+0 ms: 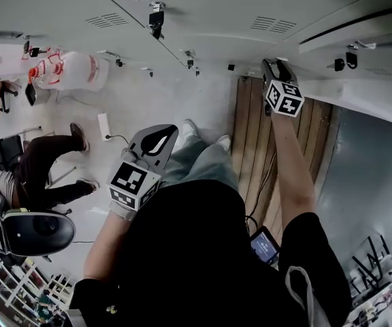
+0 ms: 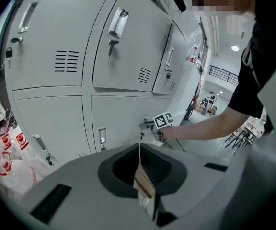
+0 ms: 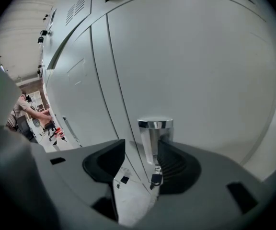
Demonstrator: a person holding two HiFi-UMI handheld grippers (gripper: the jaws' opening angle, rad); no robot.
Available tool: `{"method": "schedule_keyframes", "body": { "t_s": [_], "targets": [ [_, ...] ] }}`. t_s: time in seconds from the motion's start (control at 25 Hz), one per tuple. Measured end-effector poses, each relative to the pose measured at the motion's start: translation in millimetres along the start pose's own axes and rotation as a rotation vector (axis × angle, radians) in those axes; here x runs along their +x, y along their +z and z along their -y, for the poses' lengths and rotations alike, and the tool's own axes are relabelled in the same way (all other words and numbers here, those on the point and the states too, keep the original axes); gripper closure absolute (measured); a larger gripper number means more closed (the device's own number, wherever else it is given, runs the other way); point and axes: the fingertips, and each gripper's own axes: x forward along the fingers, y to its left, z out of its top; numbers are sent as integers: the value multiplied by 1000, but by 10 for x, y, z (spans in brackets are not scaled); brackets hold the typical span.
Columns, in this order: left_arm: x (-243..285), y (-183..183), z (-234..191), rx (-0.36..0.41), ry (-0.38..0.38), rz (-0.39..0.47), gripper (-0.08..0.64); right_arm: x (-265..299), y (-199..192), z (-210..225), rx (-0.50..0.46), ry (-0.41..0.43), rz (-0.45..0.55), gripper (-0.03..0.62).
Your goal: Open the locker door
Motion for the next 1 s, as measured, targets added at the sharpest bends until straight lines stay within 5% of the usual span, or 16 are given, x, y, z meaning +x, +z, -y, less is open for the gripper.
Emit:
{"method": "schedule_keyframes", "body": {
  "t_s": [0.48, 0.64, 1.0],
  "targets": [
    [-6, -71, -19, -14, -10, -8, 535, 62, -18, -27, 54, -25, 52, 387],
    [14, -102, 17, -24, -11, -9, 535, -22, -72, 26, 76, -74, 45, 456],
    [89, -14, 254, -10, -42, 6, 535, -489, -412, -36, -35, -64, 7, 460]
  ]
}}
